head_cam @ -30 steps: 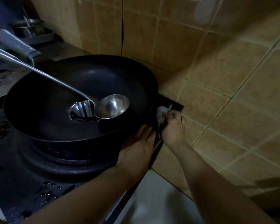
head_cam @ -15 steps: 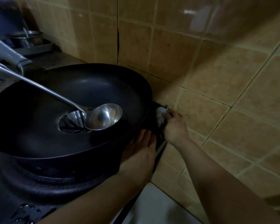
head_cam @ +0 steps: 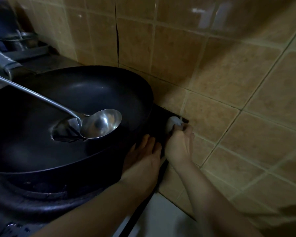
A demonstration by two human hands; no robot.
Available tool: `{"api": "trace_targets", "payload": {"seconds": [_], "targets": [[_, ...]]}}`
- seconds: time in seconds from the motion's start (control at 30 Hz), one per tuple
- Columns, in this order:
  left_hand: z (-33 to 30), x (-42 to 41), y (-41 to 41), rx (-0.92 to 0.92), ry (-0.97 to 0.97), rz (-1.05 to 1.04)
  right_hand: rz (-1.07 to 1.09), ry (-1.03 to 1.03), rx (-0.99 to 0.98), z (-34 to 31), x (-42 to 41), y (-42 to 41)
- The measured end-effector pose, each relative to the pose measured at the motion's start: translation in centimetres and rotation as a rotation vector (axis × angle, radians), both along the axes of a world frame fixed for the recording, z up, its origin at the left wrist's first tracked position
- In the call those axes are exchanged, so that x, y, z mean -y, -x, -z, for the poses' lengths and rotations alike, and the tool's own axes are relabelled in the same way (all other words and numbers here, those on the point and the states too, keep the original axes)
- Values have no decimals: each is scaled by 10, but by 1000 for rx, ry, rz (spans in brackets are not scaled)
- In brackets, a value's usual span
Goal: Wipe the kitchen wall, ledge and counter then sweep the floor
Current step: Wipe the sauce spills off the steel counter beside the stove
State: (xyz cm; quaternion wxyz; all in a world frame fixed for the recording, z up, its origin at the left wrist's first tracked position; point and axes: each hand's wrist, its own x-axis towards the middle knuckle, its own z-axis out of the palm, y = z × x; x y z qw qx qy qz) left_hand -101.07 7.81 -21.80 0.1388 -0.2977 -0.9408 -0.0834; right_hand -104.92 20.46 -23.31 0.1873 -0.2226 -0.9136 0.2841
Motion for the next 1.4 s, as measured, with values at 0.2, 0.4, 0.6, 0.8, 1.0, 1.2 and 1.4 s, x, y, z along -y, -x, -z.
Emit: {"api": "trace_targets", "payload": {"seconds": [0.2,0.4,0.6,0.8,1.0,1.2,1.4], "targets": [[6,2,4,-26,25,16,132,212,80,-12,-15,29],[-3,14,-9,13,47,29,75,235,95,-16,1,0],[-6,32,-39,27,48,16,30,276,41,-6,38,-48],[-7,61,-57,21,75,21,179,371,59,-17,22,-19],[-5,91,-78,14,2,42,4,226,84,-14,57,-58],[-8,118,-99,28,14,40,21,237,30,-10,110,-99],[-9,138,-114,56,4,54,37,183,116,-3,145,-134]]}}
